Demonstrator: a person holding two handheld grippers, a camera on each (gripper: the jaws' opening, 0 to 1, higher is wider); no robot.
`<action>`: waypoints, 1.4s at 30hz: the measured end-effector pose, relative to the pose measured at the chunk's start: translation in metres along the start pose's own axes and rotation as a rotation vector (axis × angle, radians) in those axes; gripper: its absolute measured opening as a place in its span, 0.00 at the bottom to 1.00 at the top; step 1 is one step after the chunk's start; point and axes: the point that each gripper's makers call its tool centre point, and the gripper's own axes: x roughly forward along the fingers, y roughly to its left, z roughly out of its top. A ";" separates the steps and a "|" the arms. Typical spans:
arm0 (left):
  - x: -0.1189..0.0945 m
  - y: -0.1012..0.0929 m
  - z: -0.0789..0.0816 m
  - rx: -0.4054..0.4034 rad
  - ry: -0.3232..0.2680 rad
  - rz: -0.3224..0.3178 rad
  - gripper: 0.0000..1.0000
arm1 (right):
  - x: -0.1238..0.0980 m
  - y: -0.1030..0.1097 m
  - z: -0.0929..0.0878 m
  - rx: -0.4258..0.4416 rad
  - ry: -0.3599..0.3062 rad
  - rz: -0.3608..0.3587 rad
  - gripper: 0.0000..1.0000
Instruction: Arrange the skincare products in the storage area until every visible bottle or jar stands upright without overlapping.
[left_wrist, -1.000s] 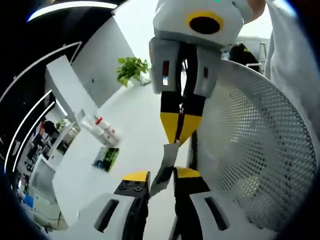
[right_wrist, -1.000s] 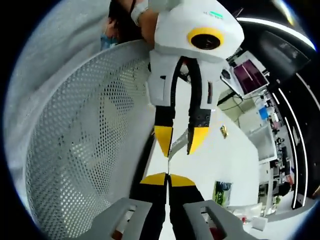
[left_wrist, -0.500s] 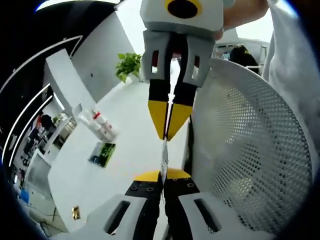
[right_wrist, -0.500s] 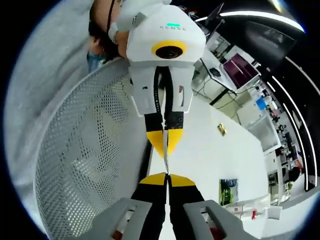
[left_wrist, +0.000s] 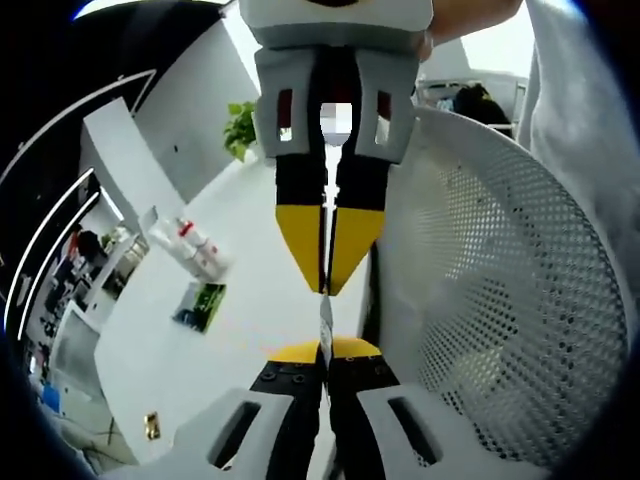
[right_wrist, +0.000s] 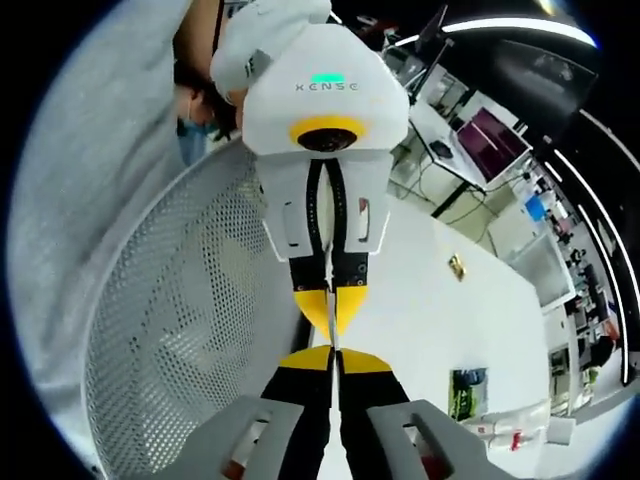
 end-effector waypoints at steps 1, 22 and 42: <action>0.001 0.000 0.000 -0.015 -0.002 -0.006 0.00 | 0.000 0.000 0.000 0.024 -0.004 0.007 0.00; -0.007 0.025 -0.003 -0.133 -0.014 0.093 0.00 | -0.017 -0.027 0.009 0.169 -0.166 -0.004 0.00; -0.020 0.025 0.033 -0.115 -0.201 0.084 0.00 | -0.035 -0.030 0.005 0.204 -0.313 0.064 0.00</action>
